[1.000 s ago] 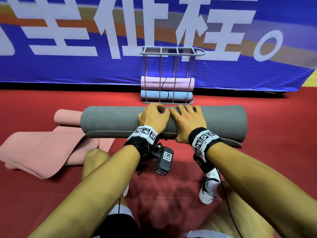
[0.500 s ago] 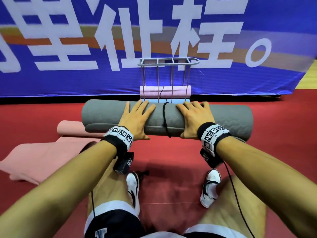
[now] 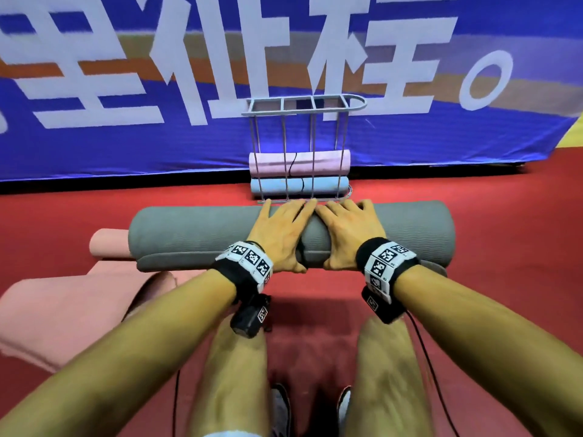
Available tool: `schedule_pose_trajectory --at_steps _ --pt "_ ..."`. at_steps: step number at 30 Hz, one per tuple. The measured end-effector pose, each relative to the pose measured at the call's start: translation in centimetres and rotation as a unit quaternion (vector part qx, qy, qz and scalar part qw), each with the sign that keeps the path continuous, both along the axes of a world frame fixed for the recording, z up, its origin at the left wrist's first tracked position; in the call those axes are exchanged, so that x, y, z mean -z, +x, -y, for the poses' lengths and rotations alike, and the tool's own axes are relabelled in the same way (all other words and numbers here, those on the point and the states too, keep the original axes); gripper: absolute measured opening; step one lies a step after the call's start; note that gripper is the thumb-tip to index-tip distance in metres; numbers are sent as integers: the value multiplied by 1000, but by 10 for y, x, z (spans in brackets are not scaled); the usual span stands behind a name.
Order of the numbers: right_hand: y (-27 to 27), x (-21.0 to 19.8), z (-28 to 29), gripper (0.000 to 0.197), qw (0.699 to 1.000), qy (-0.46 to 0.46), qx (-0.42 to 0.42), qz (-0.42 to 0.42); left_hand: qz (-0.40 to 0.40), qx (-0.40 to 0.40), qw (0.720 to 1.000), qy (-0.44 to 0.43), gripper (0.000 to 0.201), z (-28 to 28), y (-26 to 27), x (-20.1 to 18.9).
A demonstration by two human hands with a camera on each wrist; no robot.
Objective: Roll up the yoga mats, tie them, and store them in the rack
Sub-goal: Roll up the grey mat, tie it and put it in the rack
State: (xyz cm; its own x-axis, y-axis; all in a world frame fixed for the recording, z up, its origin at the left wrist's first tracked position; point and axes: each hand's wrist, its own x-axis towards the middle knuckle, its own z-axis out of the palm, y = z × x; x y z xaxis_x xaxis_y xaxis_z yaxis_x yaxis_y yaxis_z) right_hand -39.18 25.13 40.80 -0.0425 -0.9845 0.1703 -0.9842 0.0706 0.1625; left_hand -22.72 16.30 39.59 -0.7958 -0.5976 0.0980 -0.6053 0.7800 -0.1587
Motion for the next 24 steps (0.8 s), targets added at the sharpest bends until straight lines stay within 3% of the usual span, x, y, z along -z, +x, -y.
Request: schedule_pose_trajectory --at_steps 4,10,13,21,24 --pt "-32 11 62 102 999 40 -3 21 31 -56 997 44 154 70 -13 6" --pt "-53 -30 128 102 994 101 -34 26 68 -64 994 54 136 133 -16 -31" --pt "-63 -84 138 110 991 126 -39 28 75 -63 993 59 135 138 -21 -88" --pt "-76 -303 130 115 981 179 -51 47 90 -53 989 107 132 134 -33 -303" --pt "-82 -365 134 117 981 177 -56 58 87 -45 990 99 132 137 -39 -365"
